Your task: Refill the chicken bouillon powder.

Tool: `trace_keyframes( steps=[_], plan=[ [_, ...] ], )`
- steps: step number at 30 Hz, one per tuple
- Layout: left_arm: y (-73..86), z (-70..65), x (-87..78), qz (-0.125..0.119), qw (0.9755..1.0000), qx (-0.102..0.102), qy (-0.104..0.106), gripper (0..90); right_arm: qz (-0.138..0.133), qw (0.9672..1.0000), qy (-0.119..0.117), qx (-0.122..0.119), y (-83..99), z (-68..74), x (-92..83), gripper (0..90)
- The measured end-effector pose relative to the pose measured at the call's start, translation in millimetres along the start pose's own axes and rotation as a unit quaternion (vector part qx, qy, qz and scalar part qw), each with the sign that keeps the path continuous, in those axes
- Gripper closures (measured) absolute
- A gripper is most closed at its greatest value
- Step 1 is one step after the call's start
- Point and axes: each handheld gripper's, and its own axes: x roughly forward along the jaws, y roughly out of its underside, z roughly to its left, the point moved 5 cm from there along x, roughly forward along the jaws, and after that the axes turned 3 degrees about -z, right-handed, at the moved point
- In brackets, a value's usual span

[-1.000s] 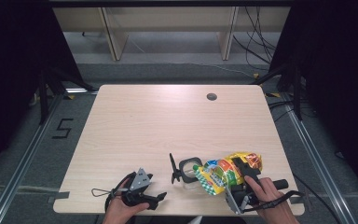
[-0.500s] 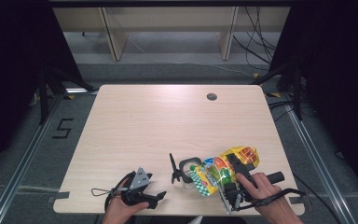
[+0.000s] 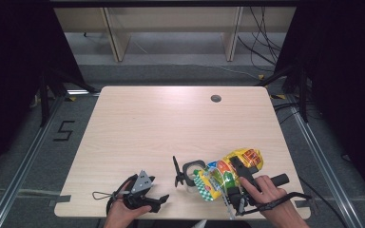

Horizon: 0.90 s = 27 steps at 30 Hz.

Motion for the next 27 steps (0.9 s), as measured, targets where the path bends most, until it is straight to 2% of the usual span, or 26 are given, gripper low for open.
trace_keyframes(
  steps=[1,3,5,7,8,9,11,12,13,14,15,16,17,18,19,20,21,22,23,24,25,26,27],
  plan=[
    [-0.2,0.5,0.3,0.0,1.0,0.004,0.002,17.2,-0.001,1.0,0.001,0.003,-0.1,0.5,-0.1,41.3],
    [0.4,1.1,-0.6,0.011,0.9999,0.013,0.003,17.3,-0.002,0.9997,0.002,-0.022,1.4,-3.0,0.1,41.3],
    [0.3,0.9,-0.5,0.01,0.9999,0.012,0.001,17.3,-0.001,0.9998,0.004,-0.021,1.4,-2.5,-0.4,41.3],
    [0.1,0.9,-0.3,0.01,0.9999,0.013,0.002,17.3,0.002,0.9995,0.005,-0.03,1.2,-3.3,-1.5,41.3],
    [0.3,0.9,-0.2,0.011,0.9999,0.012,0.002,17.3,0.003,0.9998,0.002,-0.021,1.1,-1.9,-1.6,41.3],
    [0.4,0.9,-0.3,0.01,0.9999,0.012,0.002,17.2,0.001,0.9993,0.008,-0.035,0.7,-4.0,-1.7,41.3],
    [0.1,1.2,-0.3,0.008,0.9999,0.014,0.005,17.3,0.01,0.9989,0.007,-0.045,0.7,-5.2,-3.4,41.5],
    [0.1,1.3,0.3,0.005,0.9999,0.009,0.002,17.3,0.017,0.9995,0.01,-0.026,0.5,-3.2,-4.4,41.6],
    [0.7,1.5,0.3,0.008,0.9999,0.01,-0.001,17.3,0.014,0.9995,0.011,-0.025,0.6,-3.3,-4.3,41.8],
    [0.8,1.7,0.0,0.009,0.9999,0.013,0.0,17.3,0.011,0.999,0.011,-0.042,0.9,-5.0,-3.4,41.9],
    [1.1,1.5,0.3,0.008,0.9999,0.007,-0.001,17.3,0.01,0.999,0.01,-0.041,0.8,-5.2,-3.3,41.9],
    [1.1,1.1,0.4,0.009,1.0,-0.001,-0.002,17.3,0.012,0.9995,0.01,-0.029,1.3,-3.3,-3.5,41.9],
    [1.1,1.4,0.4,0.009,1.0,-0.001,-0.002,17.3,0.025,0.9996,0.01,0.004,1.9,1.1,-5.2,42.0],
    [0.9,0.9,0.8,0.007,1.0,-0.004,-0.002,17.3,0.016,0.9994,0.011,-0.028,0.3,-3.7,-4.2,42.0],
    [0.5,1.8,0.8,0.005,1.0,0.006,-0.002,17.3,0.012,0.9997,0.01,-0.021,1.0,-2.5,-3.3,42.0],
    [1.2,0.5,1.1,0.006,1.0,-0.006,-0.002,17.3,0.007,0.9988,0.013,-0.048,-0.2,-6.4,-2.5,42.0],
    [1.1,0.6,1.4,0.005,1.0,-0.005,-0.002,17.3,0.005,0.9979,0.013,-0.063,-1.0,-8.8,-1.5,42.0],
    [0.9,0.4,1.5,0.004,1.0,-0.005,0.001,17.3,0.007,0.9979,0.013,-0.064,-0.9,-9.2,-1.4,42.0],
    [0.7,0.9,1.9,0.003,1.0,-0.002,0.0,17.3,0.007,0.9983,0.02,-0.054,-0.6,-8.4,0.0,42.0],
    [0.6,1.5,1.5,0.003,1.0,0.004,0.0,17.3,0.004,0.9979,0.019,-0.062,-2.0,-10.9,1.5,42.0],
    [0.9,1.1,1.8,0.001,1.0,-0.002,0.001,17.3,0.01,0.9984,0.018,-0.052,-2.2,-10.4,2.0,42.0],
    [0.7,1.4,1.5,0.001,1.0,0.0,0.001,17.3,0.007,0.9987,0.02,-0.047,-3.0,-10.5,2.9,42.0],
    [0.8,1.8,1.9,0.0,1.0,-0.002,-0.001,17.3,-0.002,0.9966,0.025,-0.079,-5.8,-15.6,4.3,42.0]
  ],
)
